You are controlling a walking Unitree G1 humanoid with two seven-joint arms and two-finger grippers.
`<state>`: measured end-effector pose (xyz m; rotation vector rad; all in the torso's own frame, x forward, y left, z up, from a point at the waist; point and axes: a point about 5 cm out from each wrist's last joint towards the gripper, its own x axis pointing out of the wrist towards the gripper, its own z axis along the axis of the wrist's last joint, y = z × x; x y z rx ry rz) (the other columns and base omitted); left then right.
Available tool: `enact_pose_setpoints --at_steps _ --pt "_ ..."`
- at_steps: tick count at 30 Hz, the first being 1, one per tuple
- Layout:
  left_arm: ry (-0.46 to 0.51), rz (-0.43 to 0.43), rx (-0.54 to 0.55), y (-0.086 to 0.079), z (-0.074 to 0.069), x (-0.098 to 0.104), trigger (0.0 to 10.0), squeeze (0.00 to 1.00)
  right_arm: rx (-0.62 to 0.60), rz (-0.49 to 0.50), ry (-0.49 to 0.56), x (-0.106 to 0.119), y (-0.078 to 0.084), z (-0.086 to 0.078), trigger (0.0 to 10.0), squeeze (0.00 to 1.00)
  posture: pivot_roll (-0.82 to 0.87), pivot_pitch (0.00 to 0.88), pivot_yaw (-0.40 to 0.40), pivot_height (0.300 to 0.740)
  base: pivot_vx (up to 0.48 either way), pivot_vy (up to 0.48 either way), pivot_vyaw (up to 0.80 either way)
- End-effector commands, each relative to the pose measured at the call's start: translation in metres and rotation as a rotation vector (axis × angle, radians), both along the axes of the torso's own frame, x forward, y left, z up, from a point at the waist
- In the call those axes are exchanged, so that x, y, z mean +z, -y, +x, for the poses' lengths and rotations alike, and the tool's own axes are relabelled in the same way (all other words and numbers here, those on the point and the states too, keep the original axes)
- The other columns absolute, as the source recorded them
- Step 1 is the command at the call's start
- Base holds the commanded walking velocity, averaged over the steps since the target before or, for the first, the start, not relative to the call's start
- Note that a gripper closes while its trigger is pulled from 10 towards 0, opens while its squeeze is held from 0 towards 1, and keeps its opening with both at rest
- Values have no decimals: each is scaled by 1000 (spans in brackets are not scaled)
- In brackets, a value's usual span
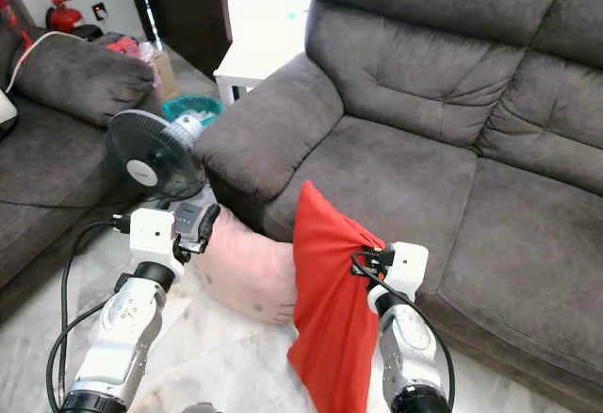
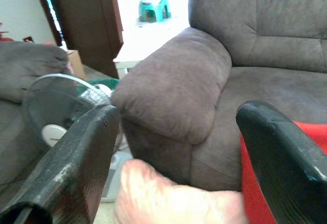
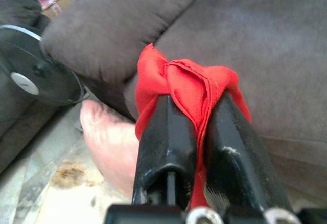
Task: Move the pillow to the sofa from floor
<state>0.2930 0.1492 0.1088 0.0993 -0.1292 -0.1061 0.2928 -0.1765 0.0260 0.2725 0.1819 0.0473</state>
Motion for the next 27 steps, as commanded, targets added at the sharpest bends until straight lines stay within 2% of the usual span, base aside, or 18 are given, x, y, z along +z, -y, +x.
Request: enact_pose_setpoints --at_steps 1,8,14,16,20,21,25,26,27 --pt "1 15 -11 2 2 0 10000 0 -37 -19 192 37 9 19 10000 0 144 0 -55 740 0 0 0" --pt "3 25 -16 0 3 1 10000 0 -37 -23 193 38 10 20 10000 0 144 0 -49 740 0 0 0" --pt "-23 65 -29 -10 0 -3 10000 0 69 -88 146 32 10 18 10000 0 144 0 -45 740 0 0 0" --pt "-38 84 -52 -13 -2 -5 10000 0 142 -114 133 30 8 17 10000 0 144 0 -45 740 0 0 0" --pt "-118 147 -121 -23 -7 -16 10000 0 291 -227 75 23 9 12 10000 0 148 0 -47 740 0 0 0" --pt "-169 193 -169 -27 -12 -24 10000 0 370 -257 70 23 9 10 10000 0 148 0 -47 740 0 0 0" --pt "-254 238 -261 -37 -25 -36 10000 0 514 -323 71 25 9 8 10000 0 150 0 -51 740 0 0 0" --pt "-254 238 -261 -37 -25 -36 10000 0 514 -323 71 25 9 8 10000 0 150 0 -51 740 0 0 0" --pt "-292 263 -313 -38 -30 -40 10000 0 554 -334 64 26 10 7 10000 0 153 0 -55 740 0 0 0"
